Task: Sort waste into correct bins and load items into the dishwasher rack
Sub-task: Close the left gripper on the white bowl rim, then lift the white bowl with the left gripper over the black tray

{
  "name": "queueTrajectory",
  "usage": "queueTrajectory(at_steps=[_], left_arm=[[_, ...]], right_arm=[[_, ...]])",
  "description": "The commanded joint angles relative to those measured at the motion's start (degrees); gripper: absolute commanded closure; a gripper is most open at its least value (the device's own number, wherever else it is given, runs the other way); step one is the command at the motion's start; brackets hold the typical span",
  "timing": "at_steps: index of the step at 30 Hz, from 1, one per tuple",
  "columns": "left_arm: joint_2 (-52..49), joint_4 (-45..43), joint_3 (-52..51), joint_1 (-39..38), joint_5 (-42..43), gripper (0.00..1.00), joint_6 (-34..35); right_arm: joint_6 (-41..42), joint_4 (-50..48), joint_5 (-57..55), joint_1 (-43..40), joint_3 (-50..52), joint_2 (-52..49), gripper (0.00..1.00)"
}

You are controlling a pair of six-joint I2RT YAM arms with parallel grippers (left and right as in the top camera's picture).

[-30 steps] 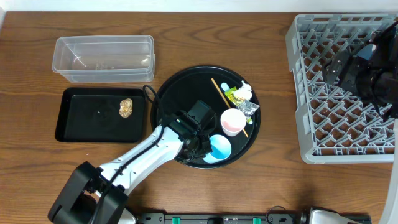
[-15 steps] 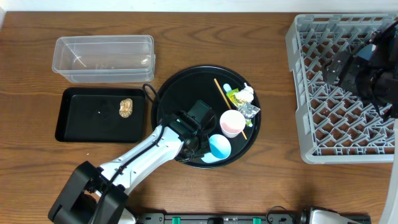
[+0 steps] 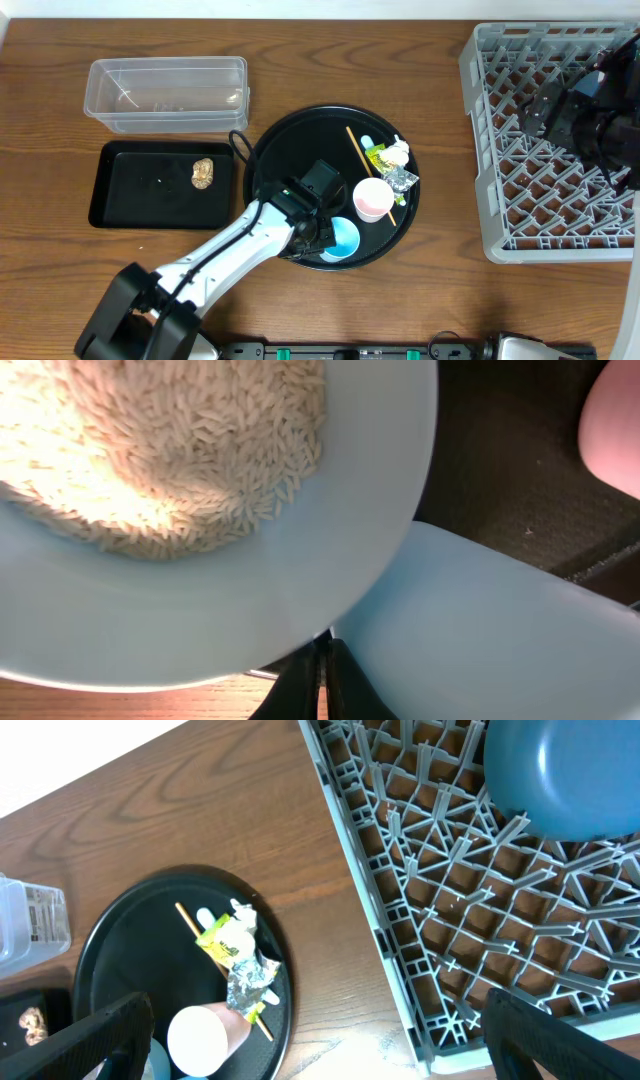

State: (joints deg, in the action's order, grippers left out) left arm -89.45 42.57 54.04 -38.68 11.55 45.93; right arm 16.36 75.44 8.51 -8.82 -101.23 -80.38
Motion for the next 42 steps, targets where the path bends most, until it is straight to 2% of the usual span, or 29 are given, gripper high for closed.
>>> queueTrajectory(at_steps=[1, 9, 15, 24, 42], left_arm=[[3.54, 1.25, 1.49, 0.63, -2.93, 0.89, -1.55], [7.28, 5.46, 1.49, 5.20, -5.68, 0.75, -4.00], [7.15, 6.91, 1.49, 10.60, -7.32, 0.45, -4.33], [7.10, 7.74, 1.42, 19.12, -7.30, 0.44, -5.07], [1.03, 4.44, 1.20, 19.32, -8.22, 0.44, -6.95]], right_arm=[[0.76, 0.07, -0.15, -0.33, 0.02, 0.57, 0.01], [0.76, 0.09, -0.15, -0.33, 0.02, 0.57, 0.01], [0.76, 0.07, -0.15, -0.33, 0.02, 0.57, 0.01], [0.76, 0.07, -0.15, -0.33, 0.02, 0.57, 0.01], [0.76, 0.07, -0.15, -0.33, 0.02, 0.57, 0.01]])
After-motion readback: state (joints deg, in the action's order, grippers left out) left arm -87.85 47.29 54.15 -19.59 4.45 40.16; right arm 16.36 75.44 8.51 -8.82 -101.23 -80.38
